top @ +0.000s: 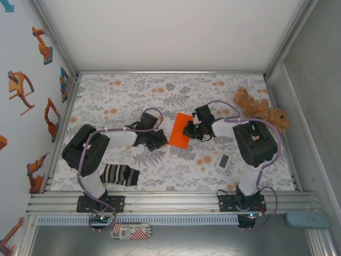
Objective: Fold a paper plane with a square sheet of paper (pick it up from the middle)
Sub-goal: Fold the triangle a second time at the center of the table.
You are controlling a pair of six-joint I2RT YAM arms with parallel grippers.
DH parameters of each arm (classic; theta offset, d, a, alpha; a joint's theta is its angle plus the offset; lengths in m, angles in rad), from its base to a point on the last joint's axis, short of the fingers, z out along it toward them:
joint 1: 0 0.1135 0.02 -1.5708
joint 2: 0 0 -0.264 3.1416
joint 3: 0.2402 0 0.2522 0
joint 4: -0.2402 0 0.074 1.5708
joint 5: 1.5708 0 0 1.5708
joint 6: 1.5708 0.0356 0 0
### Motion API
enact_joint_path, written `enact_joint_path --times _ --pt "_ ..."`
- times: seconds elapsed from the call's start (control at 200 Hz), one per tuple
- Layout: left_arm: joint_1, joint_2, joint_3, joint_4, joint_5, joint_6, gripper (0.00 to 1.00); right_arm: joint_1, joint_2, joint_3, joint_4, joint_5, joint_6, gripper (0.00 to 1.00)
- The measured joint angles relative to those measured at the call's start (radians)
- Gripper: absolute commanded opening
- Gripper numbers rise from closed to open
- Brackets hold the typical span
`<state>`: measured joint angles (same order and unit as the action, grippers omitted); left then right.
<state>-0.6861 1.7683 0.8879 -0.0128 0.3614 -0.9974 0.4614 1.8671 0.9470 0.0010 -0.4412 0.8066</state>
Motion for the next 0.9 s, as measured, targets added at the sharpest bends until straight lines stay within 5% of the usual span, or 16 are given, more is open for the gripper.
enact_joint_path --times 0.371,0.896 --pt "-0.002 0.124 0.185 0.028 0.071 0.028 0.06 0.0 0.0 0.0 0.002 -0.003 0.0 0.0" --pt "0.018 0.196 0.193 -0.011 0.126 0.068 0.02 0.0 0.0 0.035 -0.053 0.006 -0.046 0.0"
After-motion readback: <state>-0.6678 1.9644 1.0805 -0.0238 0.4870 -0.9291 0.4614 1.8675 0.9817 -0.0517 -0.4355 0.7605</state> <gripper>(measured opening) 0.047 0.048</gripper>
